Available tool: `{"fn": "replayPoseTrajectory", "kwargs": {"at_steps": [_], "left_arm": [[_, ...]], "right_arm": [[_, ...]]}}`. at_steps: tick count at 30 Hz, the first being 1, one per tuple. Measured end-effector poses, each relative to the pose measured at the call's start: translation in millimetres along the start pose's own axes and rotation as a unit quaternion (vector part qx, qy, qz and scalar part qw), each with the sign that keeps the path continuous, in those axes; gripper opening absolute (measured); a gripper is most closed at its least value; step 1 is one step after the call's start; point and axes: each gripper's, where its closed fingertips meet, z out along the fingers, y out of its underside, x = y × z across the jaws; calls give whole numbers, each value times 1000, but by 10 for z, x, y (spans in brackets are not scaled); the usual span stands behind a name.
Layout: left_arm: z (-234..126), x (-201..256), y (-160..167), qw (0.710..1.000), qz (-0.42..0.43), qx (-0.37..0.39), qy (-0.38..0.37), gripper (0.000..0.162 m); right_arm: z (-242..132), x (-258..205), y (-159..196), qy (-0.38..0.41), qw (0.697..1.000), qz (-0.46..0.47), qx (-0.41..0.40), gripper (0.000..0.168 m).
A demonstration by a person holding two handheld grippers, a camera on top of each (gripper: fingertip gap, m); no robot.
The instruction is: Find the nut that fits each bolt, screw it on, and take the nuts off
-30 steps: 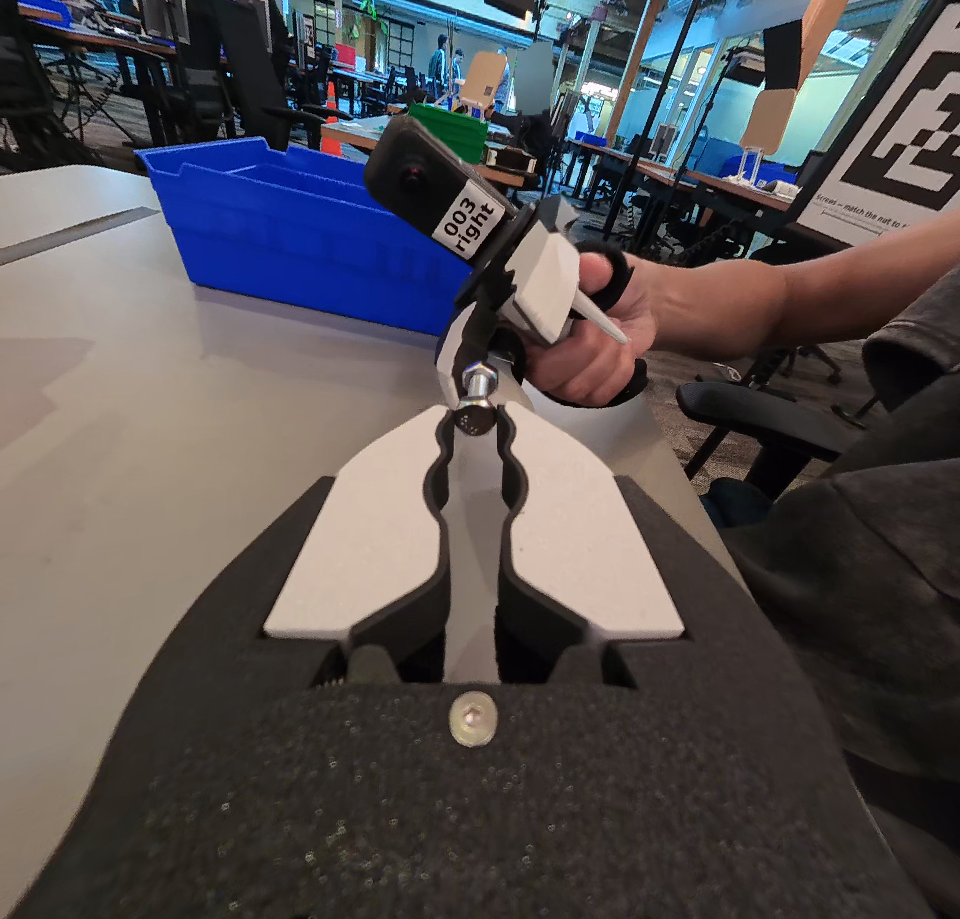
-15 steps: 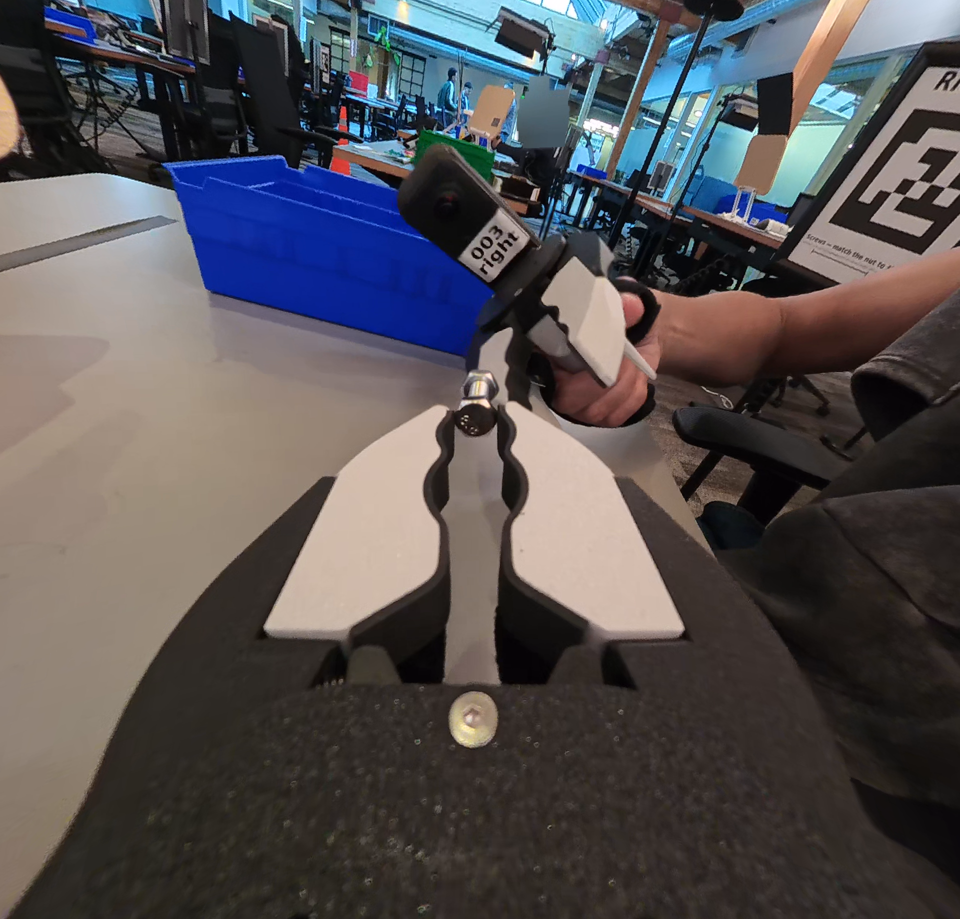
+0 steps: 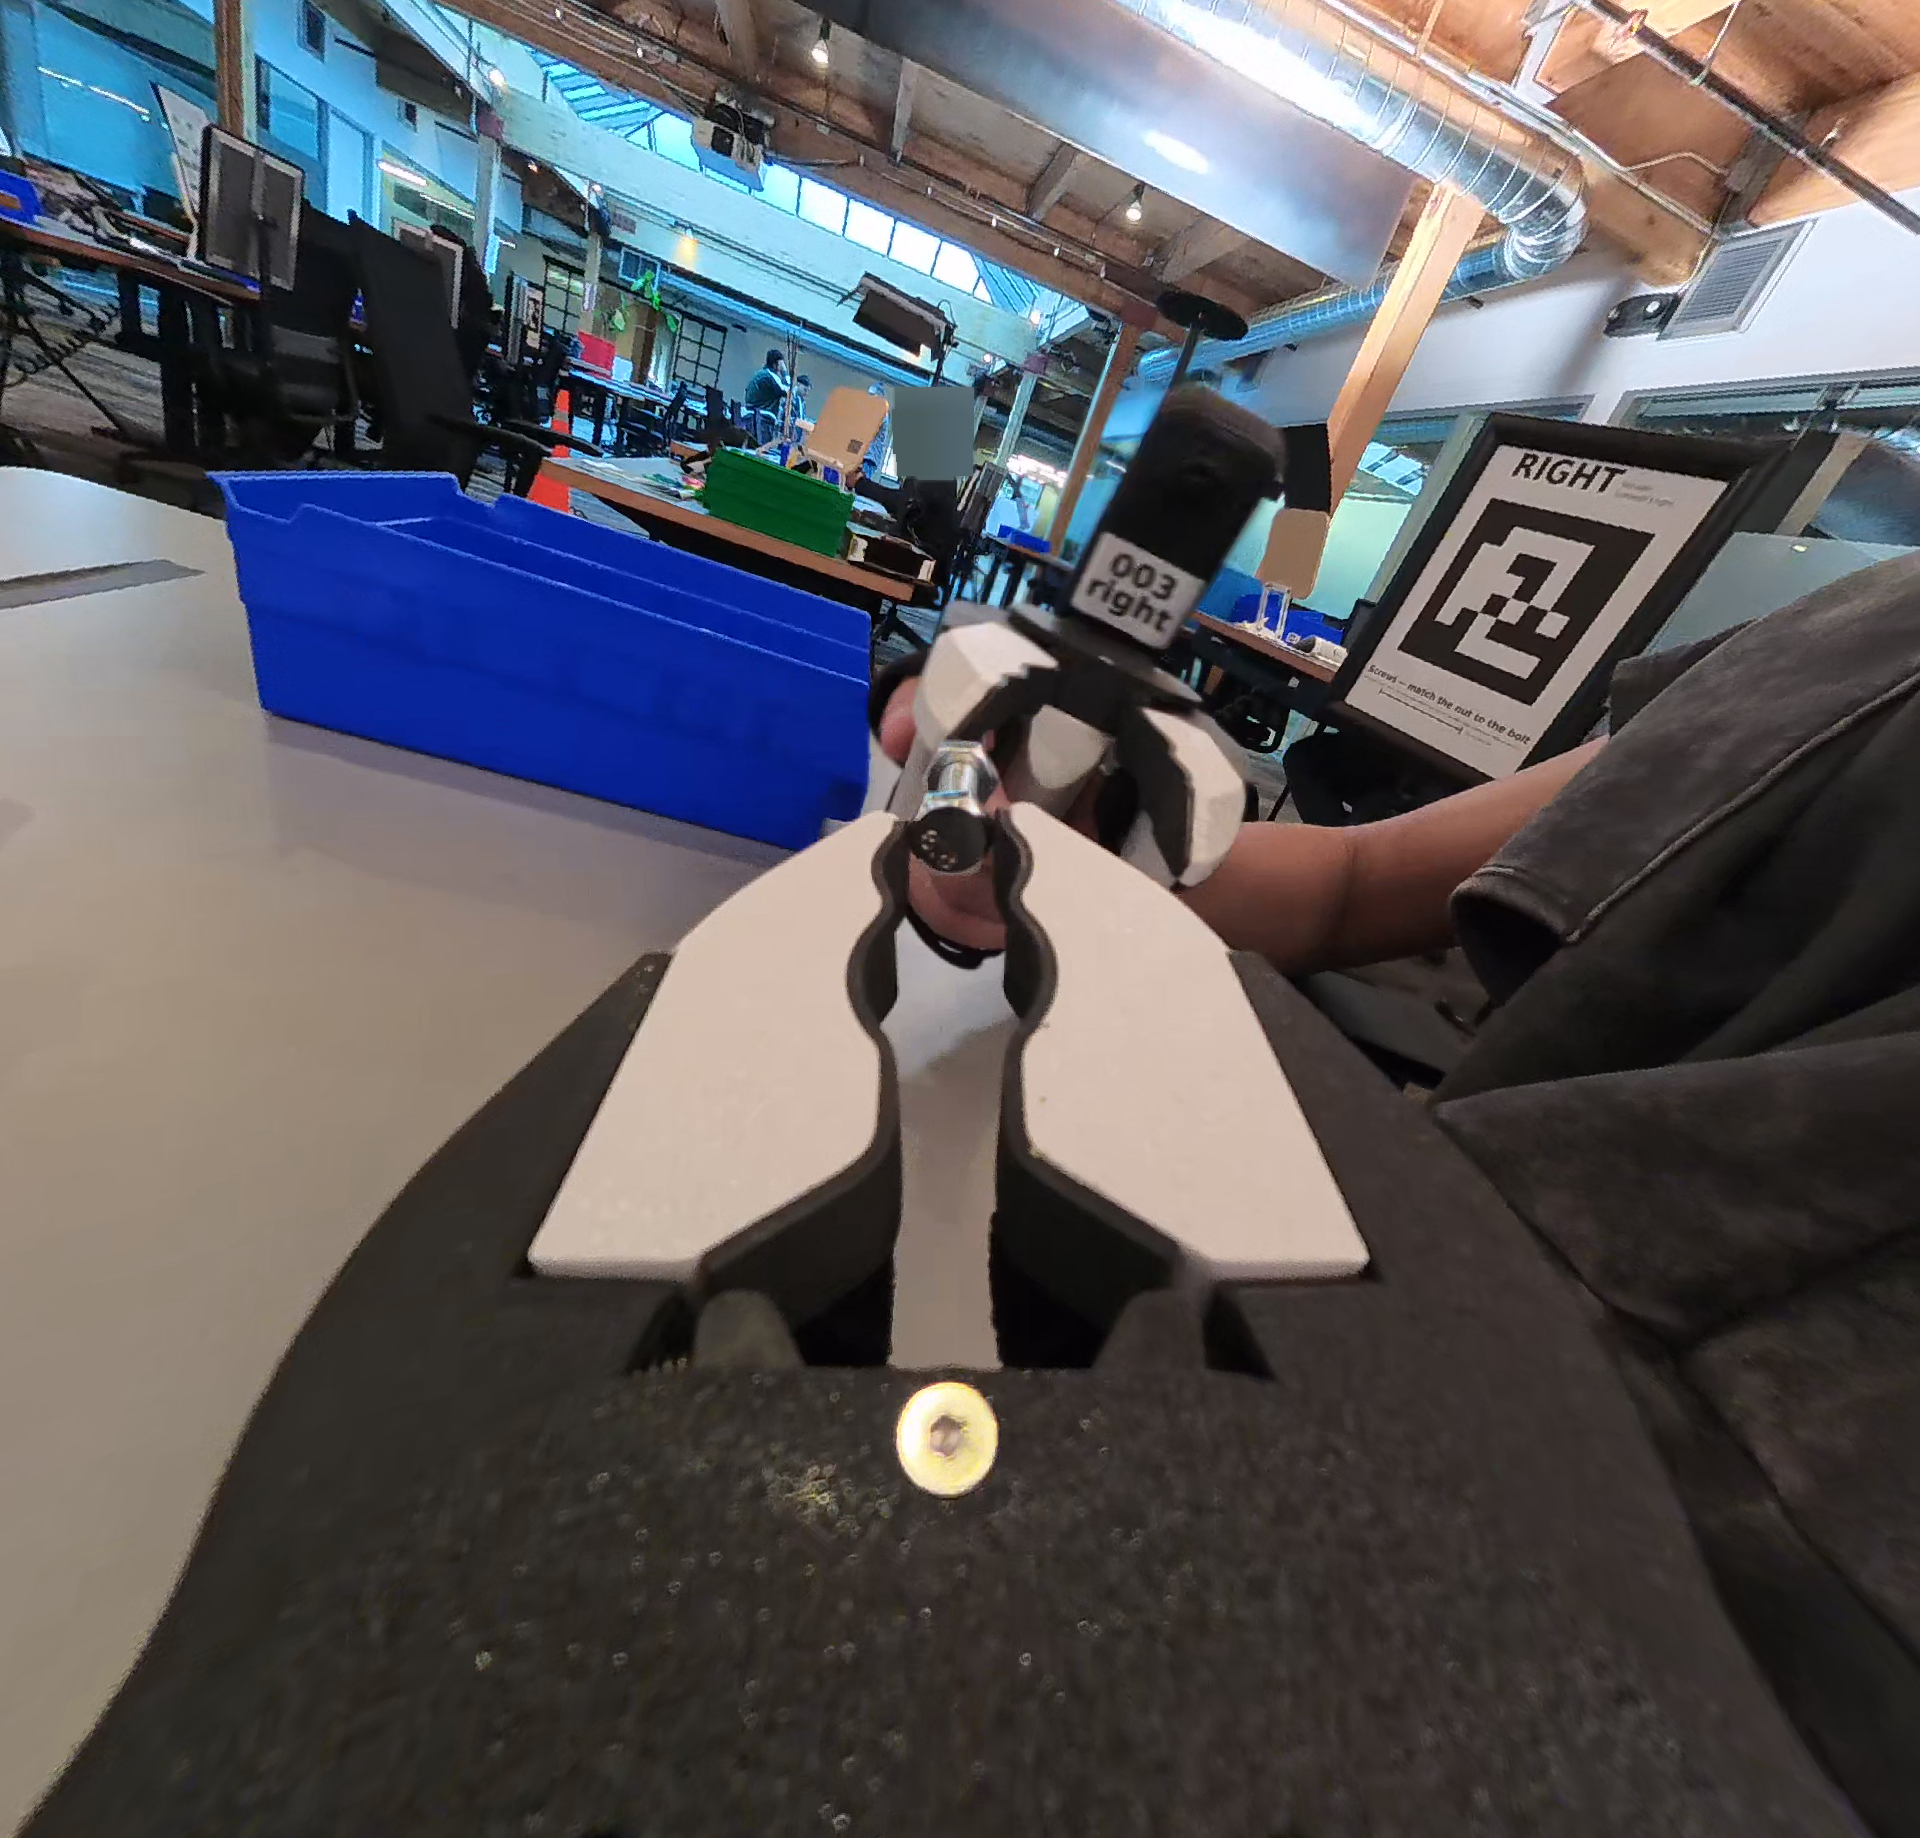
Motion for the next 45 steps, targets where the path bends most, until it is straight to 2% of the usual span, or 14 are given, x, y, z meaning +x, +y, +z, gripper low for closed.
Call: {"fn": "replayPoseTrajectory", "kwargs": {"at_steps": [3, 11, 16, 20, 26, 31, 37, 42, 45], "left_arm": [[7, 1, 10, 1000, -5, -1, 3, 15], [41, 60, 12, 1000, -2, 1, 15, 15], [52, 66, 17, 1000, -7, 0, 21, 15], [45, 110, -35, 999, -11, 17, 33, 15], [41, 84, -12, 999, -13, 10, 29, 15], [65, 113, -1, 999, -14, 10, 36, 15], [81, 79, 40, 999, -17, 1, 30, 15], [93, 100, 23, 999, -19, 7, 37, 15], [103, 104, 36, 999, -19, 2, 38, 15]], "right_arm": [[42, -65, -102, 15, 998, -57, 18, 51], [163, 135, 216, 33, 999, -23, -26, 53], [124, -20, -42, 27, 997, -71, 4, 50], [163, 87, 198, 35, 998, -39, -22, 52], [45, -32, -86, 38, 996, -81, 22, 48], [127, 41, 253, 35, 997, -56, -31, 50], [4, -51, -78, 30, 996, -82, 13, 48], [157, -12, 322, 21, 998, -45, -37, 52], [43, 51, 113, 42, 998, -52, -3, 49]]}}
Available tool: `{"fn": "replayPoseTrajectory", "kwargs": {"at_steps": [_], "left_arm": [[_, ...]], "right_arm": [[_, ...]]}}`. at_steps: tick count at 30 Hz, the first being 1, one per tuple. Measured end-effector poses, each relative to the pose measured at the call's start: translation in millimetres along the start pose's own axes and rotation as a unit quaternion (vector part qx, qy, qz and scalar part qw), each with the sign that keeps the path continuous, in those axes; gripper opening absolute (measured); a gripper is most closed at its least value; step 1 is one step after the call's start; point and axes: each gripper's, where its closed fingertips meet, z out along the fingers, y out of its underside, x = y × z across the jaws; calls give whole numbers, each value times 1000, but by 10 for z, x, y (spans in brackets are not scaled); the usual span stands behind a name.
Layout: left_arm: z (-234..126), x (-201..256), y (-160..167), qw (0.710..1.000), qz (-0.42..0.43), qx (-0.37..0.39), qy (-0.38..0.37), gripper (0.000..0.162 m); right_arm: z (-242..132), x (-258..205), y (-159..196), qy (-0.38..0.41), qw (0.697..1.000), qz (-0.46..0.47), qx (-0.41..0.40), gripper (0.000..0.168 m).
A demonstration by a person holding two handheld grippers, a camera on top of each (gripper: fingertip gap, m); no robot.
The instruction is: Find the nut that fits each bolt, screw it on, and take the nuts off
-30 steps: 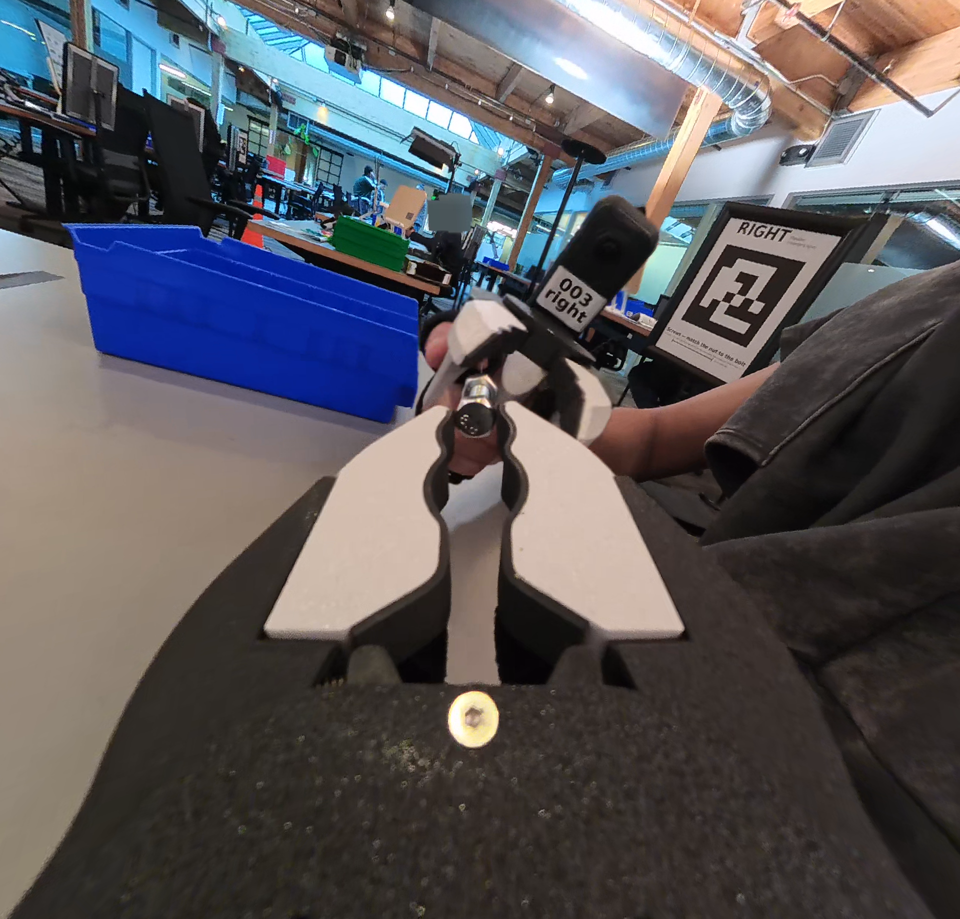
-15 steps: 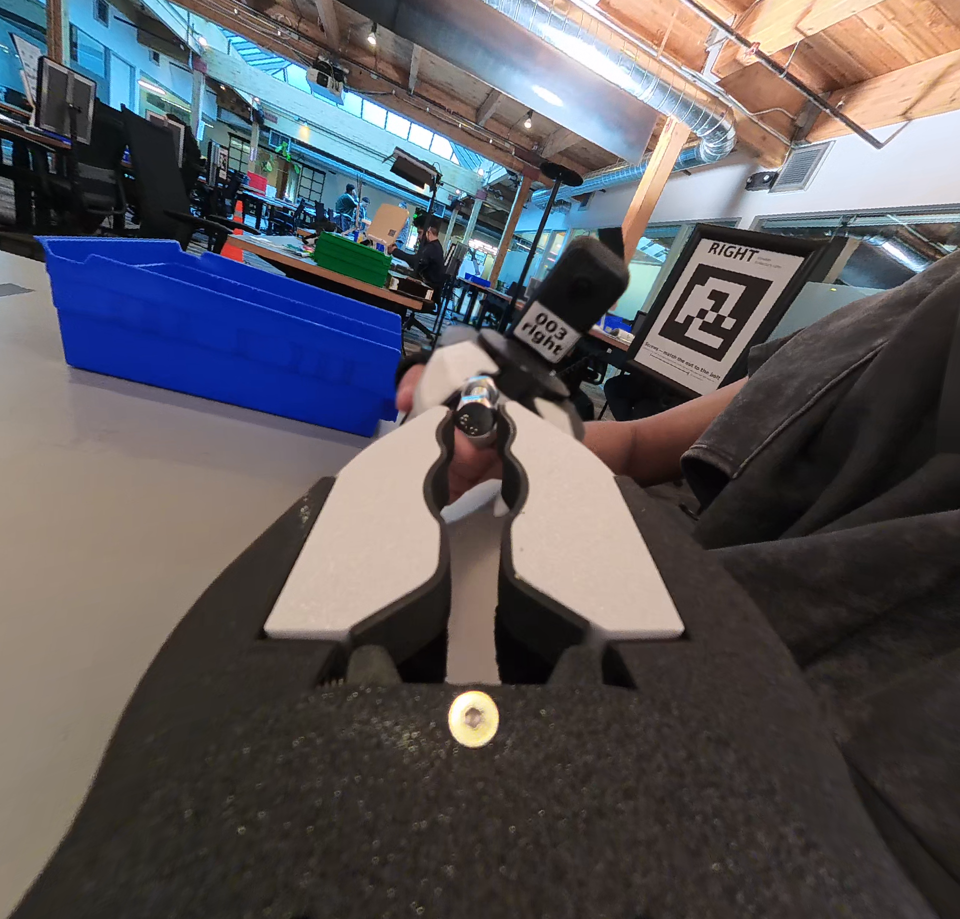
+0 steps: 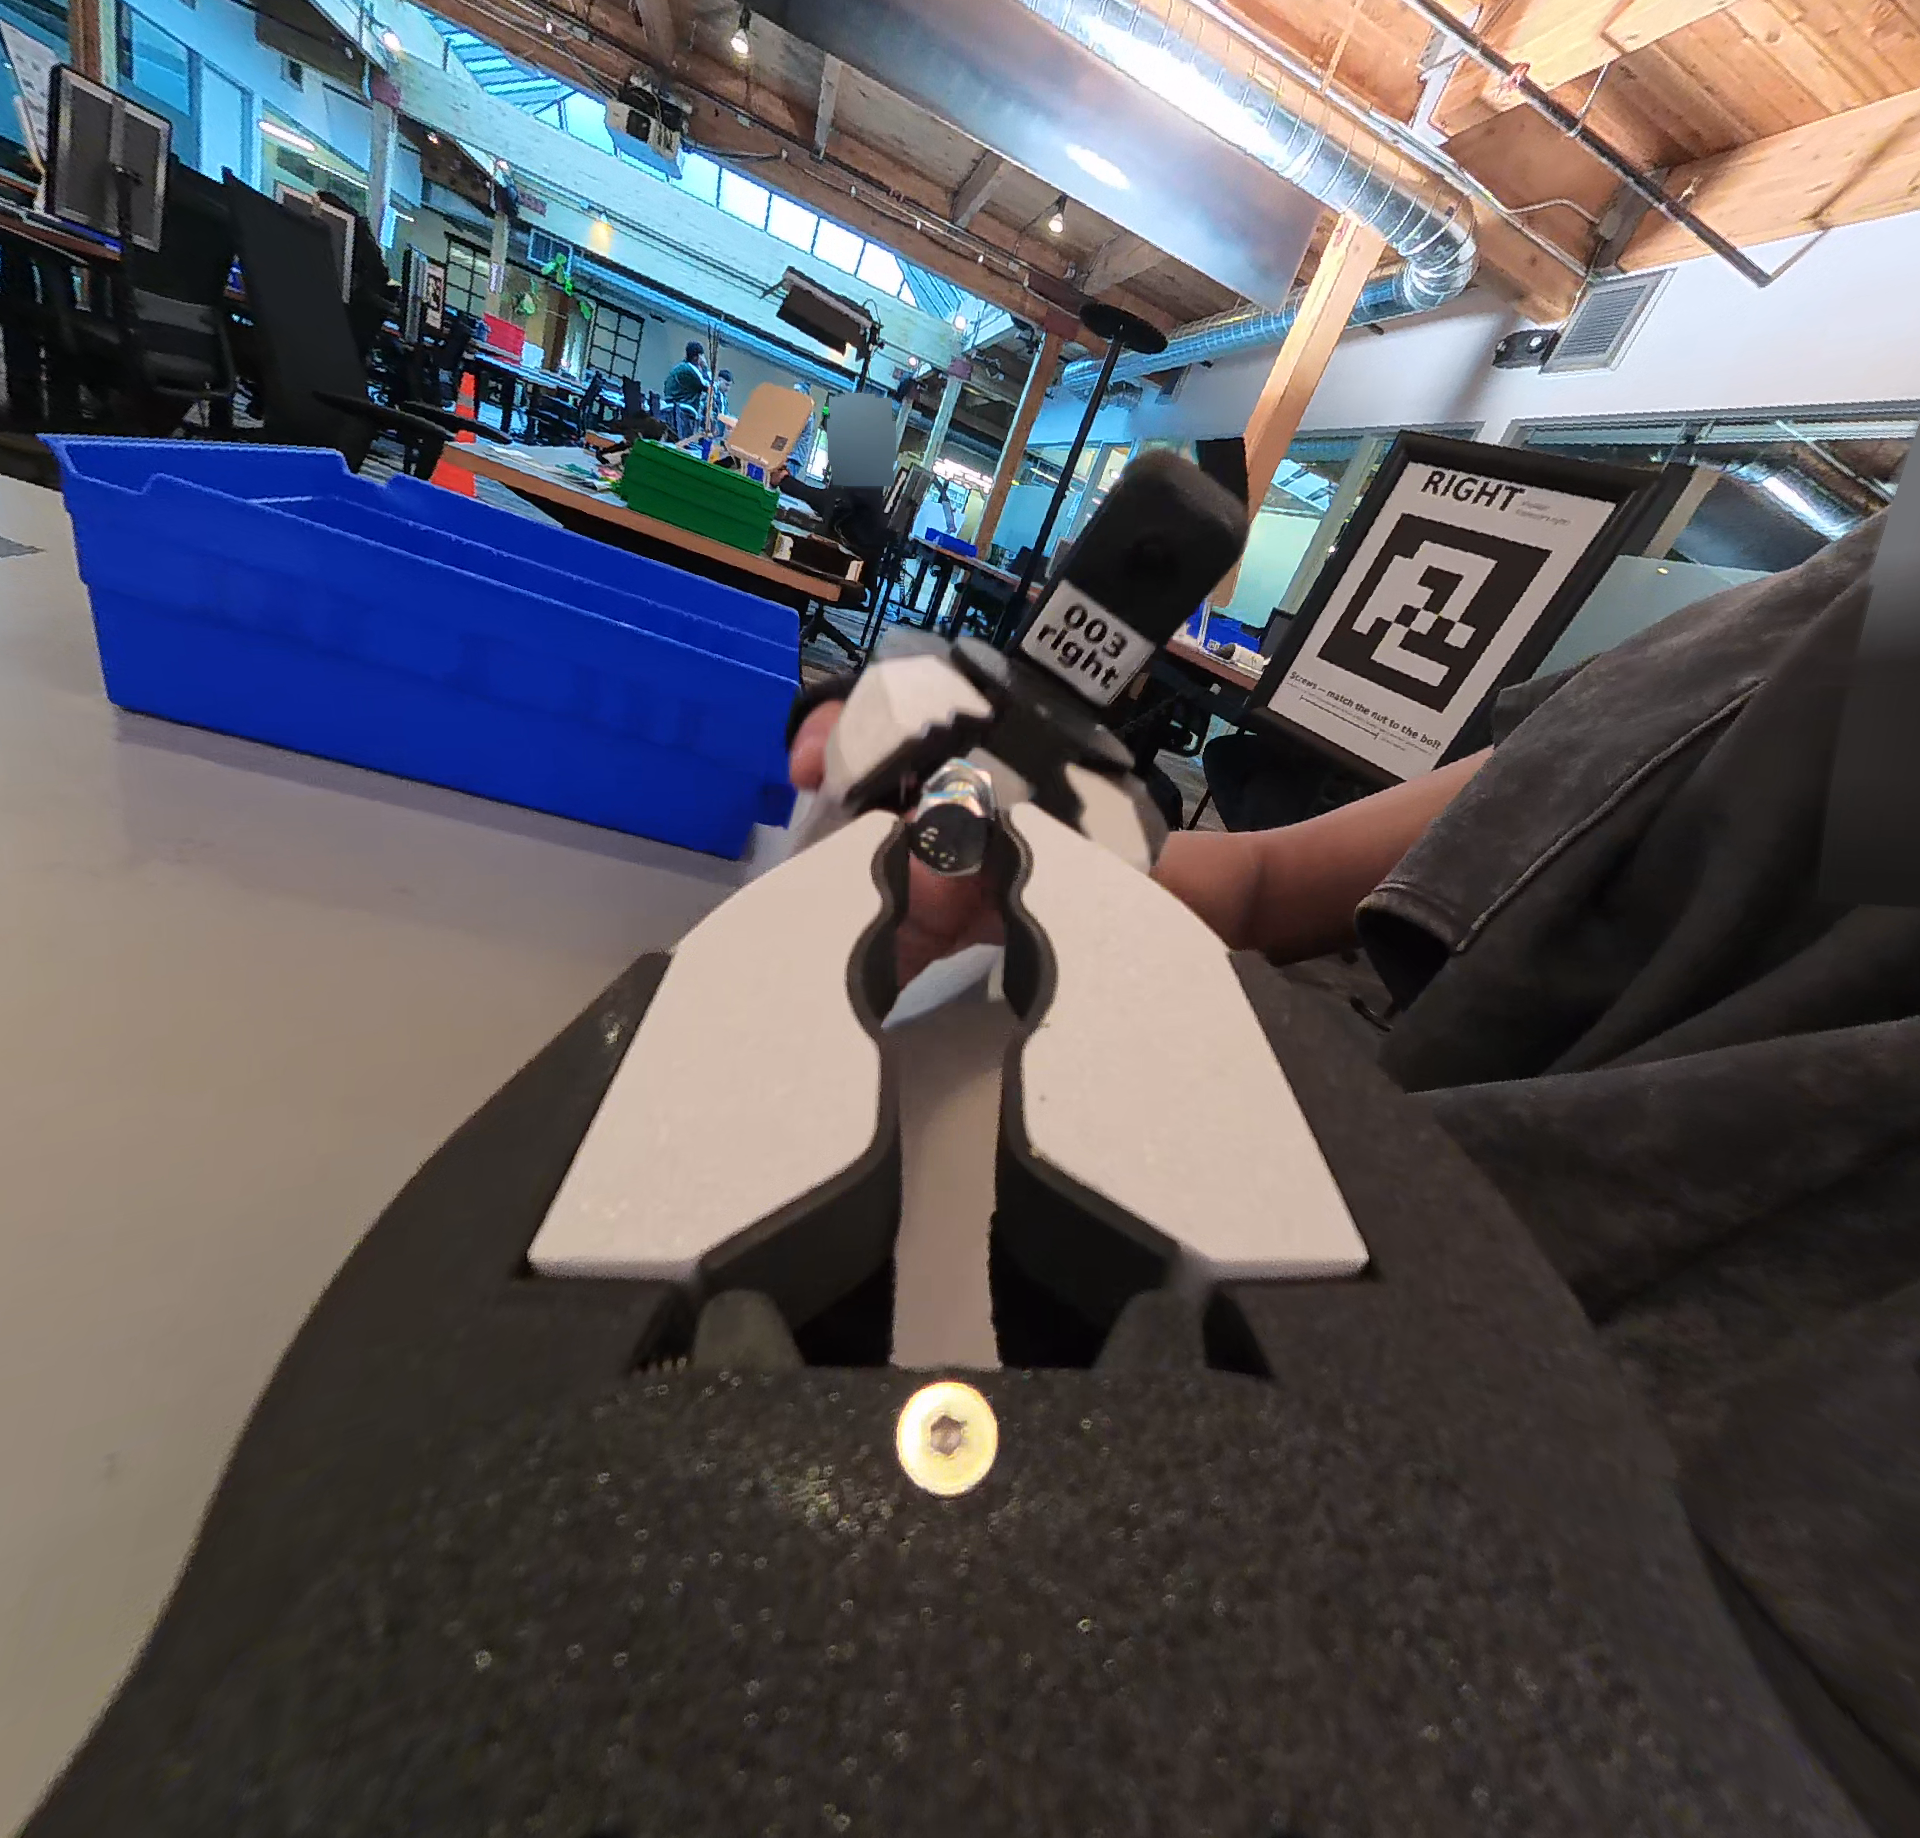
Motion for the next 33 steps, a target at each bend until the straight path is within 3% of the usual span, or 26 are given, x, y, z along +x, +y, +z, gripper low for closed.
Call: {"fn": "replayPoseTrajectory", "kwargs": {"at_steps": [3, 9, 11, 17, 21, 27, 31, 33], "left_arm": [[0, 10, -12, 1000, 0, 3, 1, 15], [-35, 49, -92, 1000, -3, 24, 12, 15], [-32, 46, -83, 1000, -5, 22, 13, 15], [-15, 52, -85, 999, -15, 26, 20, 14], [-5, 84, -104, 999, -19, 34, 30, 14], [5, 79, -87, 999, -22, 30, 32, 14], [12, 99, -91, 999, -20, 32, 34, 14], [7, 81, -82, 999, -22, 30, 32, 15]], "right_arm": [[-46, -69, -239, 2, 999, -36, 25, 48], [120, -12, 85, 8, 1000, -12, -17, 48], [52, 37, -12, 16, 1000, -2, 6, 47], [67, -155, -176, 57, 988, -142, 15, 46], [132, 26, 54, 80, 990, -116, -23, 48], [53, -173, -184, 93, 976, -196, -1, 46], [108, 27, 102, 101, 983, -150, -42, 48], [61, 48, 50, 107, 982, -151, -31, 48]]}}
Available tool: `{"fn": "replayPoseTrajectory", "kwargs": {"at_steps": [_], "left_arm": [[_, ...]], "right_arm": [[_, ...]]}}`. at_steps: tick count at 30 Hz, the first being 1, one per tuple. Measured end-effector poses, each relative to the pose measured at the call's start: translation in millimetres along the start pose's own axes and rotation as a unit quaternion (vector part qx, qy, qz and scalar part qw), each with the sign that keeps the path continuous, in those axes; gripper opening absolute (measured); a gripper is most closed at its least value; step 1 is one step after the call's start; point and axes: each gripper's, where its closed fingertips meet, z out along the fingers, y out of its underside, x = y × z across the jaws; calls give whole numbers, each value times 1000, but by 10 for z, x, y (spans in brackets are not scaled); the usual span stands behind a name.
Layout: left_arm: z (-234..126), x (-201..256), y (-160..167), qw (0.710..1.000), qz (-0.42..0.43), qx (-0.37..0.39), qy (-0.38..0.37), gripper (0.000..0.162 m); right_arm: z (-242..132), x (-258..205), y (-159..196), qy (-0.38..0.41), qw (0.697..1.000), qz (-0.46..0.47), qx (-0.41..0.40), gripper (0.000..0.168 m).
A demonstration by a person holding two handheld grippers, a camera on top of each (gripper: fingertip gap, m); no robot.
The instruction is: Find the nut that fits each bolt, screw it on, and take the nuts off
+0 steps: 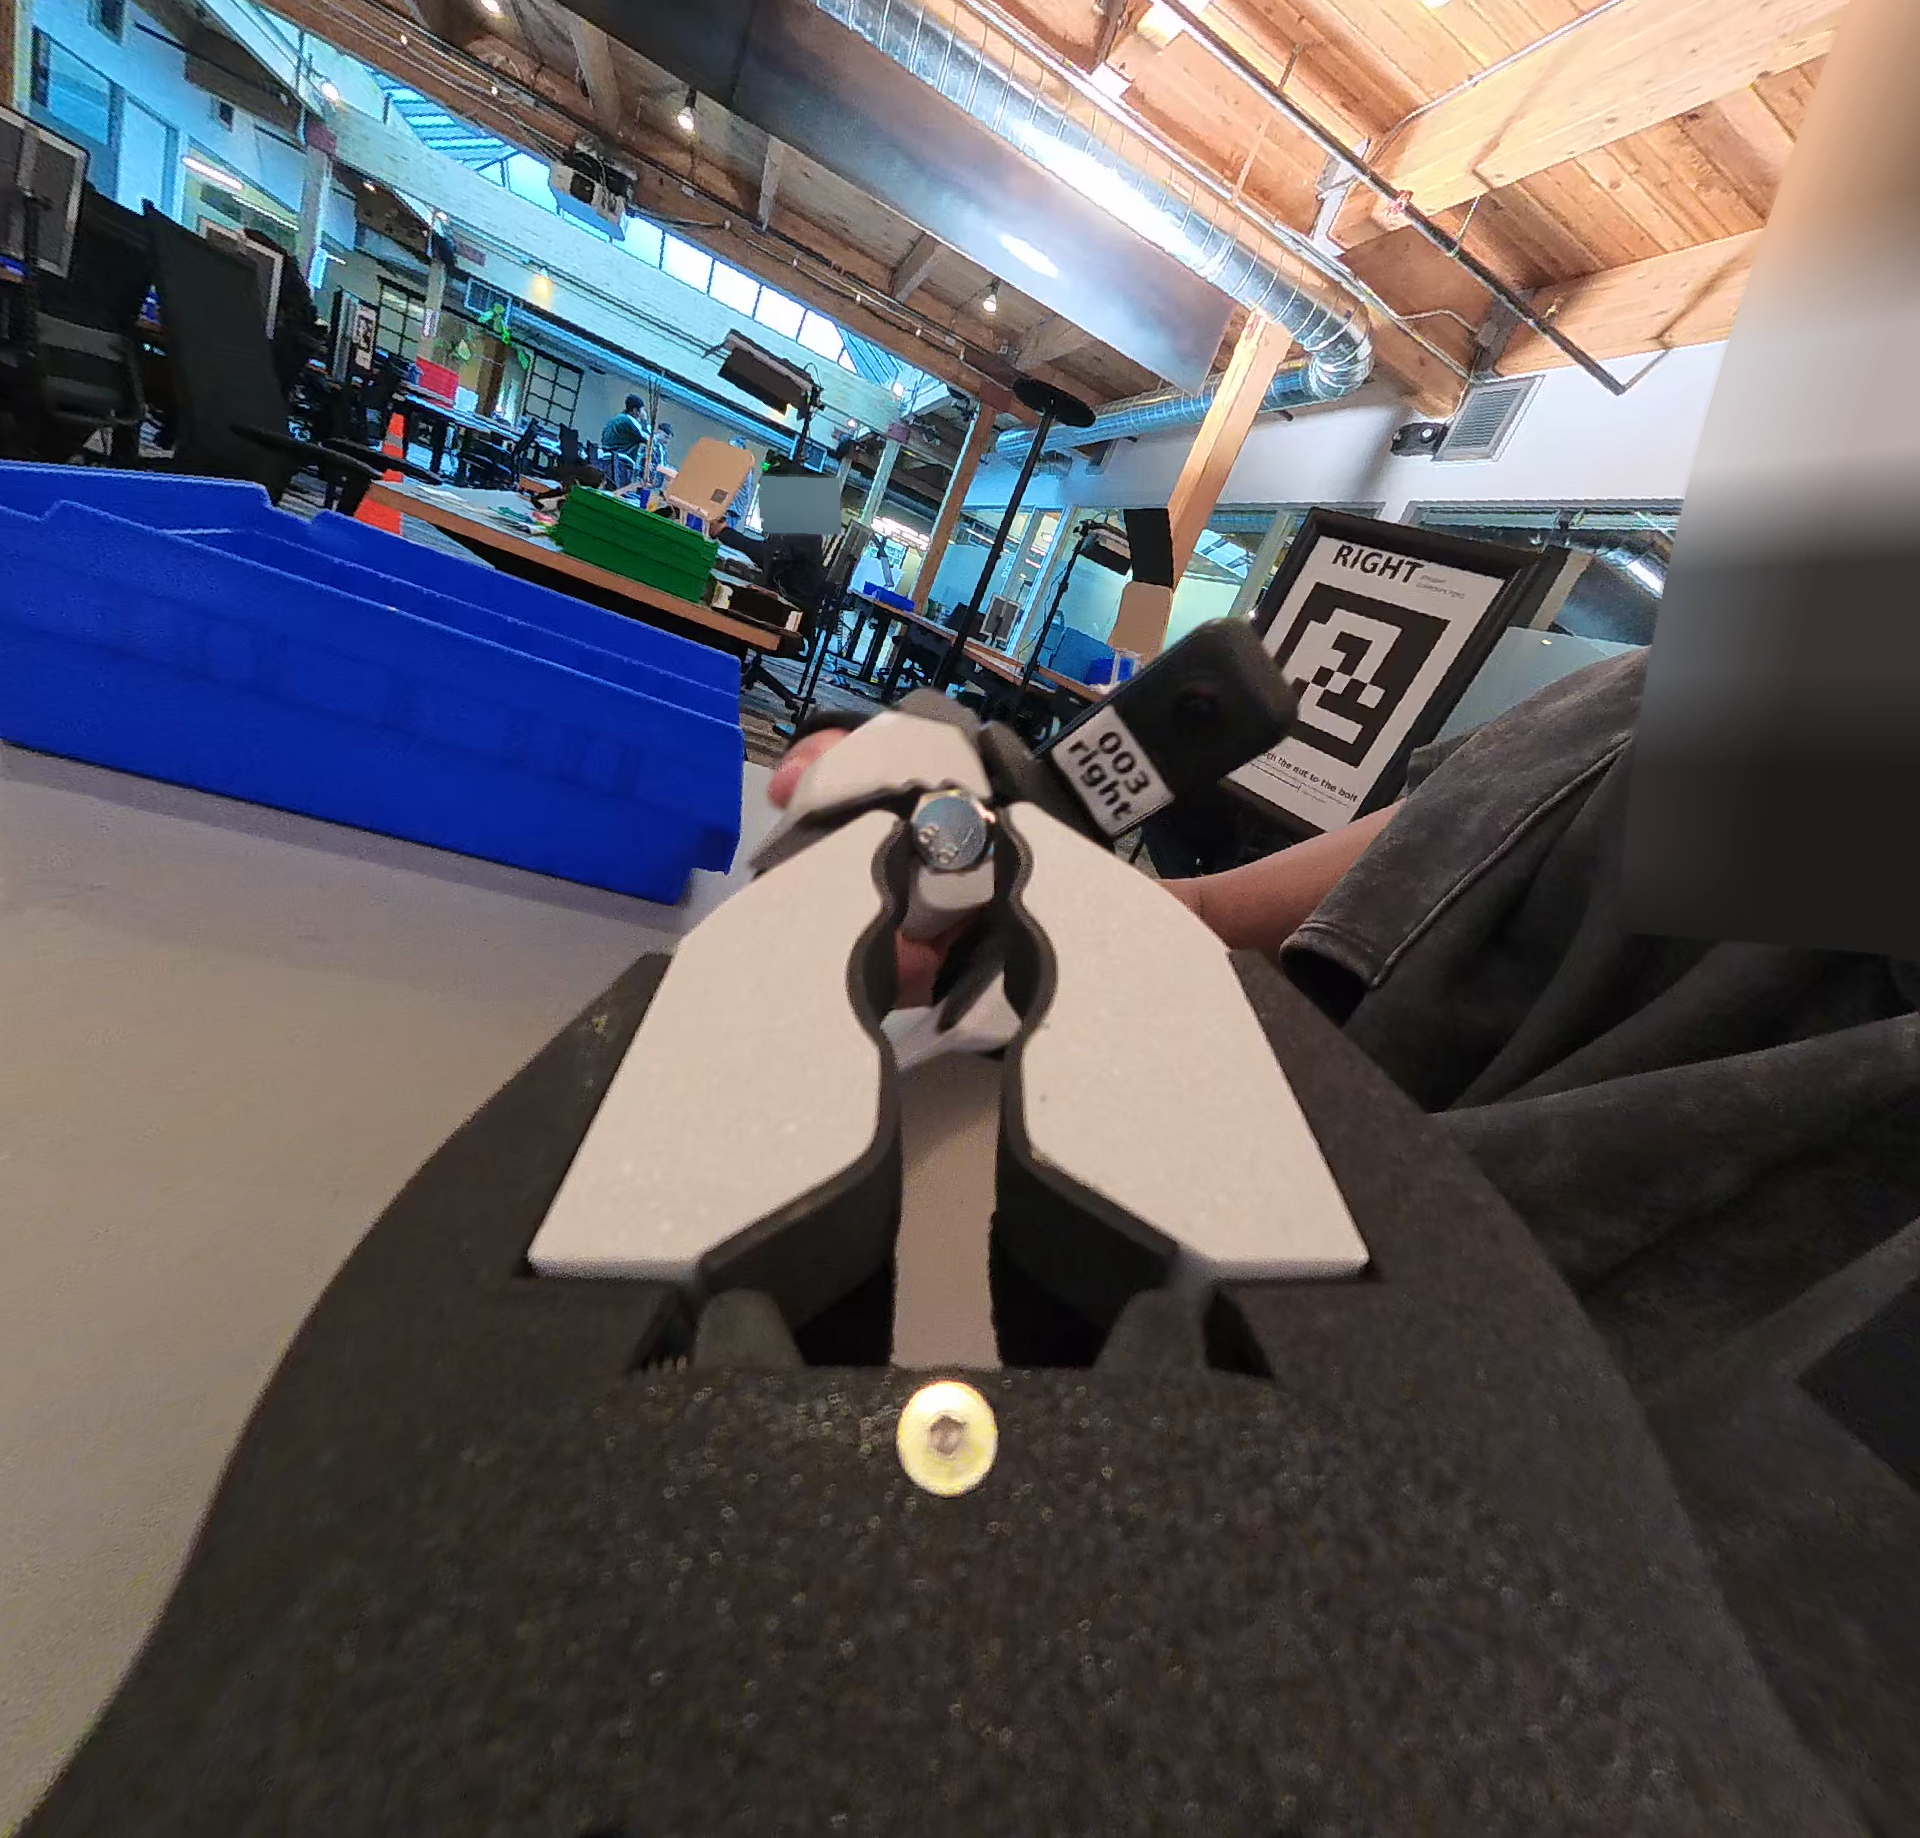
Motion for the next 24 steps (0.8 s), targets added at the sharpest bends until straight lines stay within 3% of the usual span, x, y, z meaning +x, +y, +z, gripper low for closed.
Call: {"fn": "replayPoseTrajectory", "kwargs": {"at_steps": [4, 10, 14, 16, 20, 24], "left_arm": [[-12, -10, -14, 1000, 0, 3, -2, 14], [3, 19, 0, 1000, 1, 0, 4, 15], [-9, -10, 3, 1000, 3, -3, -3, 14], [-4, 0, 6, 1000, 1, -3, 0, 14], [-2, 25, -8, 1000, 4, 1, 4, 15], [-14, 4, -18, 1000, 5, 3, -3, 15]], "right_arm": [[-71, -95, -316, -6, 999, -31, 35, 45], [36, -24, 96, -10, 999, 30, -14, 49], [-71, -100, -276, -11, 999, -14, 36, 45], [-29, -144, -256, -11, 999, -24, 26, 46], [78, -134, 190, -24, 999, 40, -28, 47], [-15, -53, -44, -39, 992, 115, 25, 40]]}}
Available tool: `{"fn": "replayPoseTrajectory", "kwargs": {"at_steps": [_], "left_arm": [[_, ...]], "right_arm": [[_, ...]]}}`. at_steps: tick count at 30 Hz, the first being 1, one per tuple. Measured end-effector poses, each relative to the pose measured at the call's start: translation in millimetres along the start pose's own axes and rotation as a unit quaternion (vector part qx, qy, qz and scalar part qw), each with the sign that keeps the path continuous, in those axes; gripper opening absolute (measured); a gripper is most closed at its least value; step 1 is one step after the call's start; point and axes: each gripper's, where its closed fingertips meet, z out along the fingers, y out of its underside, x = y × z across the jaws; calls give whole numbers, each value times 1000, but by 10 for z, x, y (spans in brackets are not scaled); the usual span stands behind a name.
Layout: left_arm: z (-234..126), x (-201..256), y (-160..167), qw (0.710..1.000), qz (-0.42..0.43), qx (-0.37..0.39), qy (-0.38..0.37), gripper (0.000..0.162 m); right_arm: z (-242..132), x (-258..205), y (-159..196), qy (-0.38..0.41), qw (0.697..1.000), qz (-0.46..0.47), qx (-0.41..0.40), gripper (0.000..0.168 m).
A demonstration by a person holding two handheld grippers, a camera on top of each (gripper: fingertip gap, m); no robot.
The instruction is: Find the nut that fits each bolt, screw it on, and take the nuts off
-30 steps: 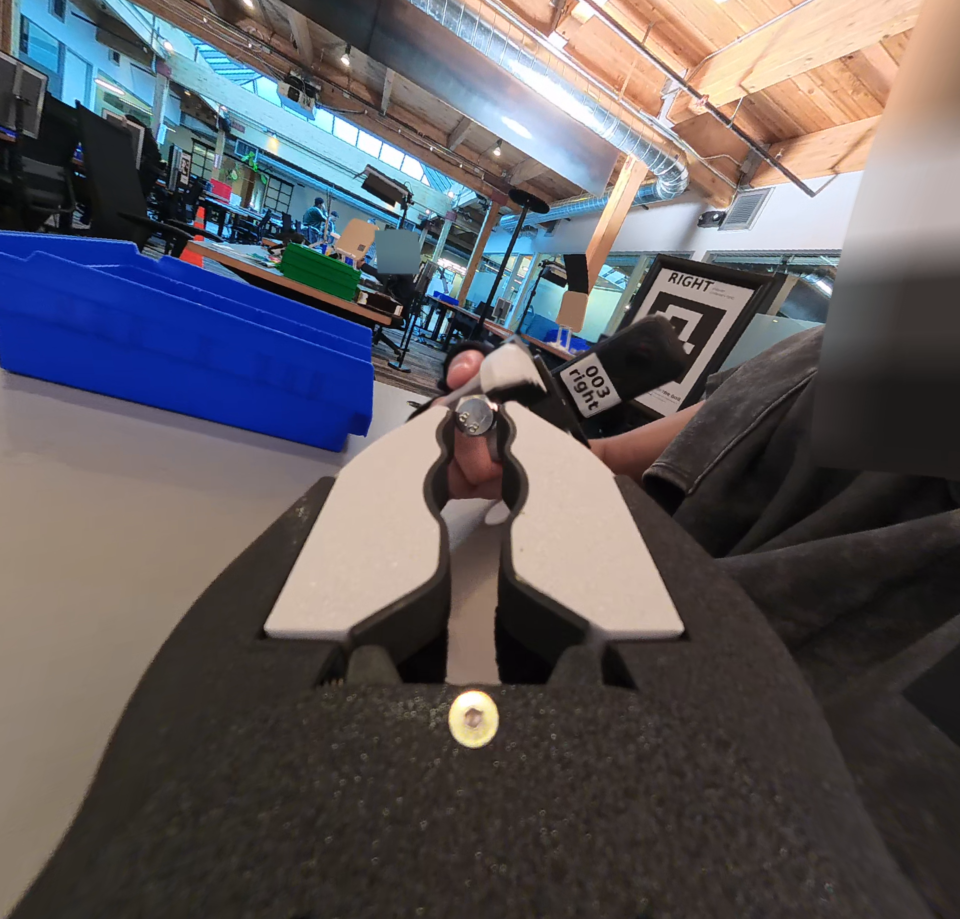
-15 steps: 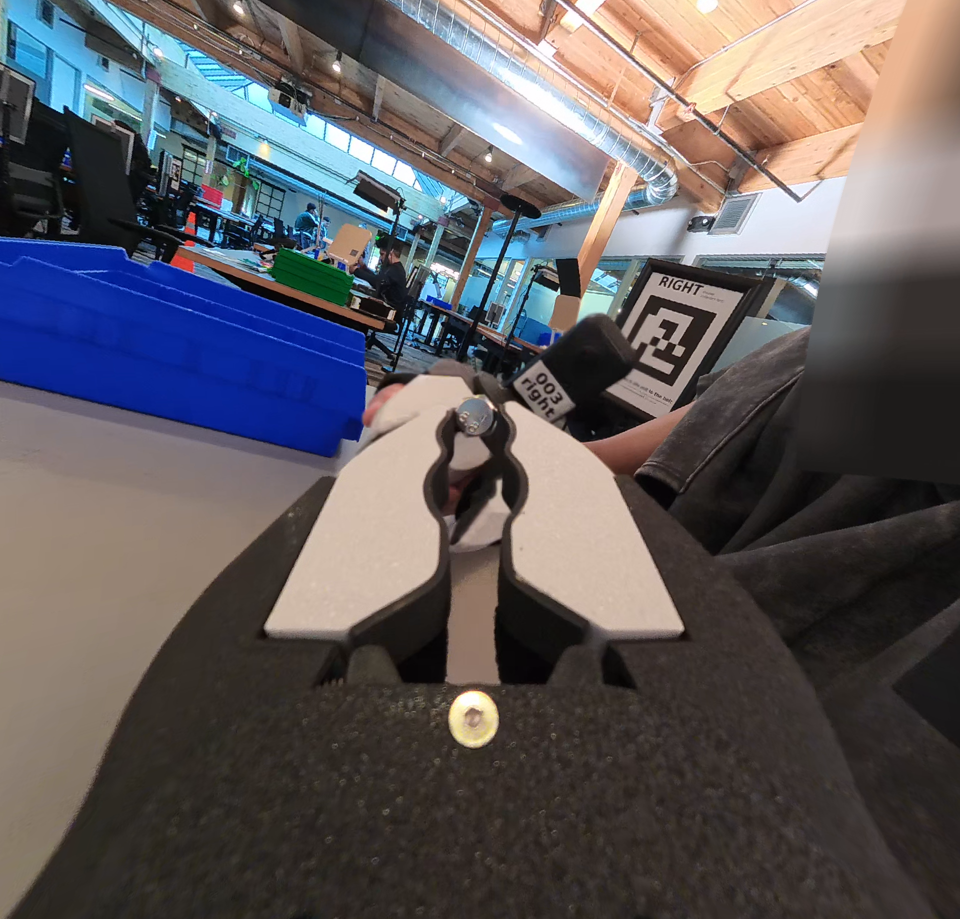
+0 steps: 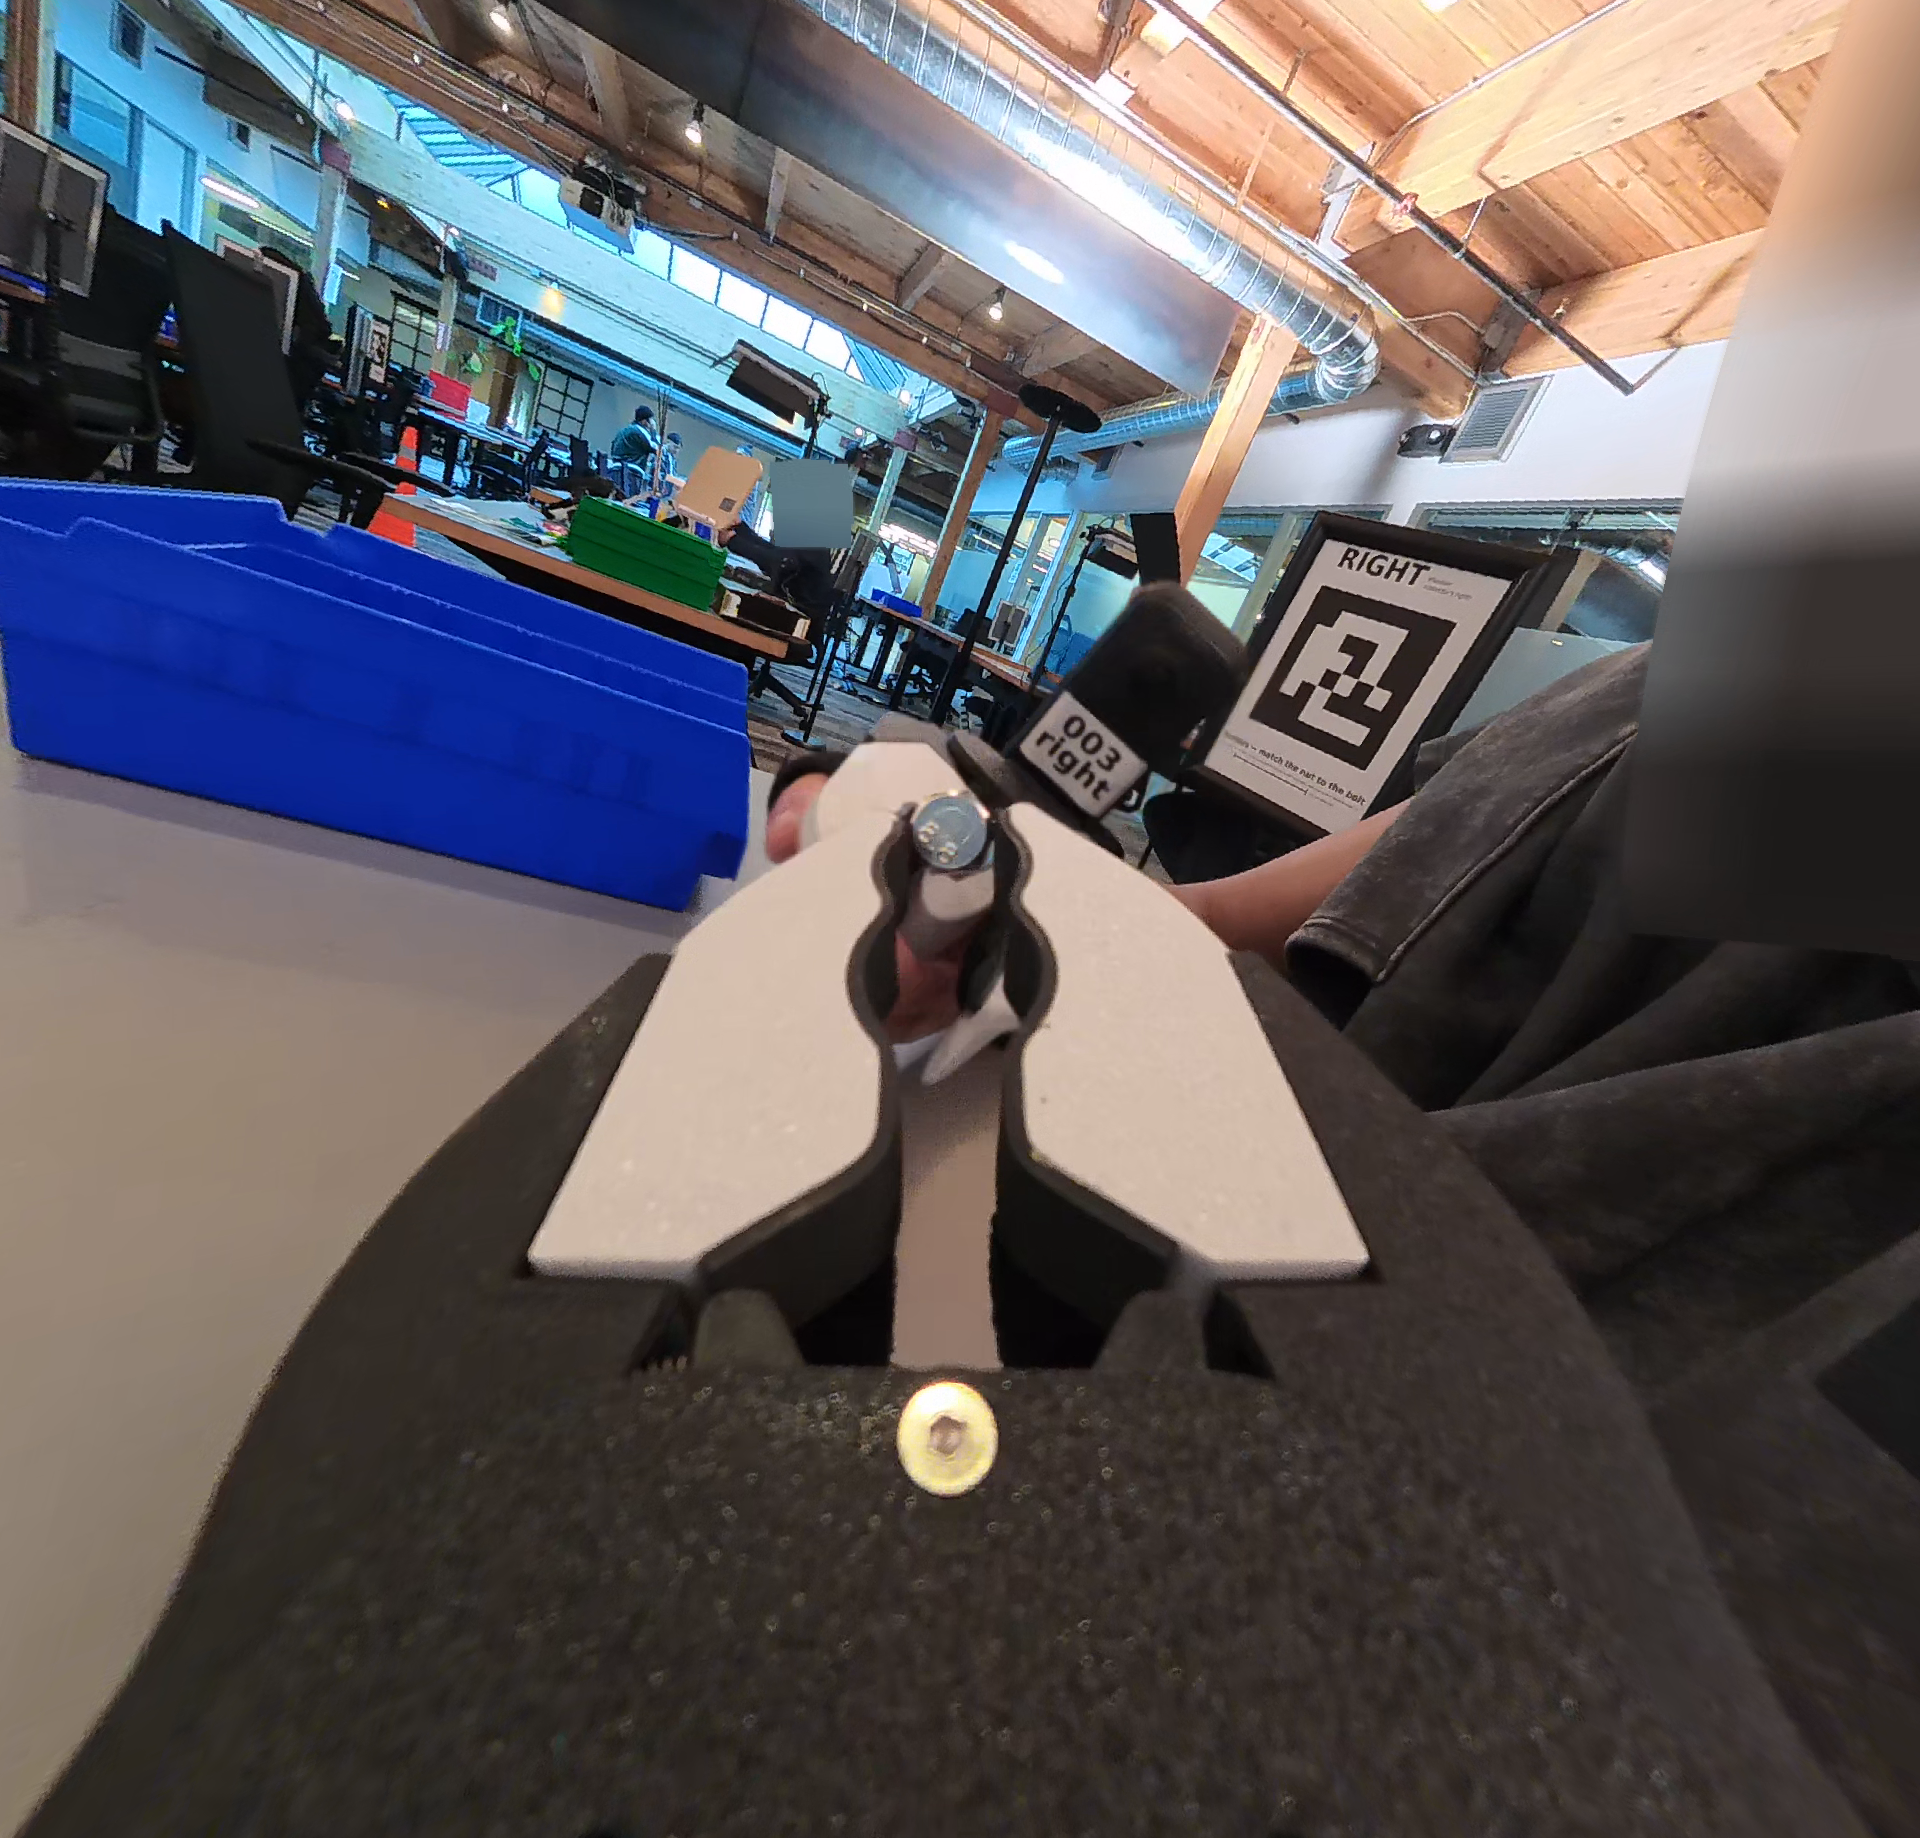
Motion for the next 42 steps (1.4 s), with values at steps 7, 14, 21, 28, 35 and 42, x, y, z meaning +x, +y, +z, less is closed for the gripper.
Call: {"fn": "replayPoseTrajectory", "kwargs": {"at_steps": [7, 14, 21, 28, 35, 42], "left_arm": [[19, -17, 54, 1000, 2, -15, -6, 15], [61, -22, 129, 999, -3, -33, -5, 15], [59, -36, 55, 1000, 9, -14, -25, 61], [-114, -412, 5, 956, 166, -46, -236, 53], [-129, -607, 183, 949, 125, -98, -273, 50], [-116, -624, 177, 959, 86, -81, -257, 49]], "right_arm": [[-74, 49, -93, 28, 999, 12, 37, 39], [-33, 29, -61, 47, 997, -53, 13, 15], [-29, 78, -8, 29, 999, -17, 14, 15], [-142, 312, -100, 69, 997, 3, 17, 15], [-1264, 1825, -508, 235, 960, 51, -145, 15], [-1816, 2227, 1213, 74, 844, 333, -413, 16]]}}
